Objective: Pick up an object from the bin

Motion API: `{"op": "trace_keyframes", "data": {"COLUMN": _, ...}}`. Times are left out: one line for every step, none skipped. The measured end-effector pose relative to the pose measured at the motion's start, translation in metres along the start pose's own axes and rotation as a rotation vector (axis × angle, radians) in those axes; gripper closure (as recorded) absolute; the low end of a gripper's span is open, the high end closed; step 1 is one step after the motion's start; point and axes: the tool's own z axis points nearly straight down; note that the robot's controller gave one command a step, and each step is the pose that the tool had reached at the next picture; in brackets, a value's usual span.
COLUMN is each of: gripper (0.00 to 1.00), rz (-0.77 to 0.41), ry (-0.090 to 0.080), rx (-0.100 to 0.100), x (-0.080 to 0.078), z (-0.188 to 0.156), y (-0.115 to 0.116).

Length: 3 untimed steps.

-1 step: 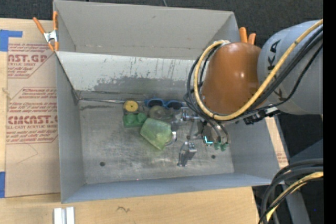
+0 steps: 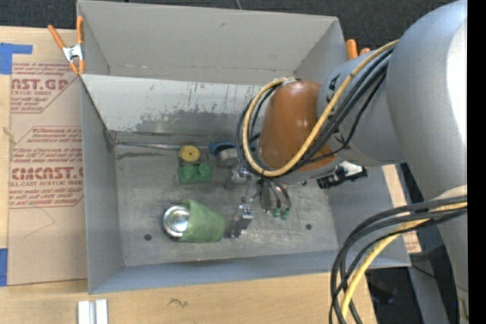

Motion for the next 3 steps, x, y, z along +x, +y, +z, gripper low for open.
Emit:
{"op": "trace_keyframes", "data": {"gripper": 0.0, "rz": 0.153, "ry": 0.001, "rx": -0.001, "x": 0.032, "z": 0.0, "y": 0.065}}
{"op": "trace_keyframes", "data": {"gripper": 0.0, "rz": -0.077, "ry": 0.032, "rx": 0.008, "x": -0.03, "z": -0.012, "y": 0.071}}
{"op": "trace_keyframes", "data": {"gripper": 0.0, "rz": -0.26, "ry": 0.061, "rx": 0.011, "x": -0.049, "z": 0.001, "y": 0.088}}
